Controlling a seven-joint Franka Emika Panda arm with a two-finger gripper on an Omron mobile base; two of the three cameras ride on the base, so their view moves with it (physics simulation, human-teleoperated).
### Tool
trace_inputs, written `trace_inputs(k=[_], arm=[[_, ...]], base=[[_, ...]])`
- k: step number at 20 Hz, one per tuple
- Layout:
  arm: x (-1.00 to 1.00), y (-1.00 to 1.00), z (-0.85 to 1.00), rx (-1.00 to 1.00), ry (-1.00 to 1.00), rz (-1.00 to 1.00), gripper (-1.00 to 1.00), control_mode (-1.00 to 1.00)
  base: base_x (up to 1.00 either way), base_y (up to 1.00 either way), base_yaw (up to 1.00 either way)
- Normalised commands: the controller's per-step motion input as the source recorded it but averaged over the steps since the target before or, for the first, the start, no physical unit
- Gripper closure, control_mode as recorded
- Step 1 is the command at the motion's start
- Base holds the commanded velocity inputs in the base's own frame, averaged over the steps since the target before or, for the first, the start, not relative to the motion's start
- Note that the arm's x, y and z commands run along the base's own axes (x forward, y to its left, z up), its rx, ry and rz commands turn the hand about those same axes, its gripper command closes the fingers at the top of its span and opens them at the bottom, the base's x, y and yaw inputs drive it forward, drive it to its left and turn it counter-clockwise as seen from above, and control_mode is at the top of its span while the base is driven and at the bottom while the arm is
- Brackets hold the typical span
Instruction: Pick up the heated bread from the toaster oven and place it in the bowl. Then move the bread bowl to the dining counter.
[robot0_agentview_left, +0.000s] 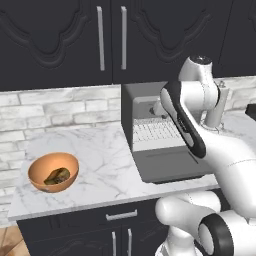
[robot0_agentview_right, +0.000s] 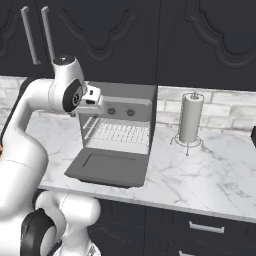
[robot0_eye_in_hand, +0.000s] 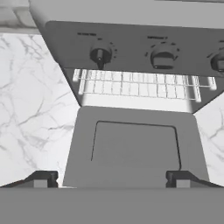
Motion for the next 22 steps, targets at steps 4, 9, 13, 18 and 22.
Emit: trace_inputs(k=[4, 9, 13, 18, 22], arm=[[0.00, -0.39, -0.34, 0.07, -0.30, 0.00, -1.00, -1.00], [0.00, -0.47, -0.56, 0.12, -0.13, 0.00, -1.00, -1.00], [0.02, -0.31, -0.25, 0.09, -0.06, 0.00, -1.00, -1.00], [0.09, -0.03, -0.10, 0.01, -0.11, 0.02, -1.00, -1.00], [0.03, -0.04, -0.15, 0.00, -0.07, 0.02, -1.00, -1.00]], base=[[0.00, 0.00, 0.00], [0.00, 0.00, 0.00], [0.00, 0.00, 0.00], [0.00, 0.00, 0.00], [0.00, 0.00, 0.00]])
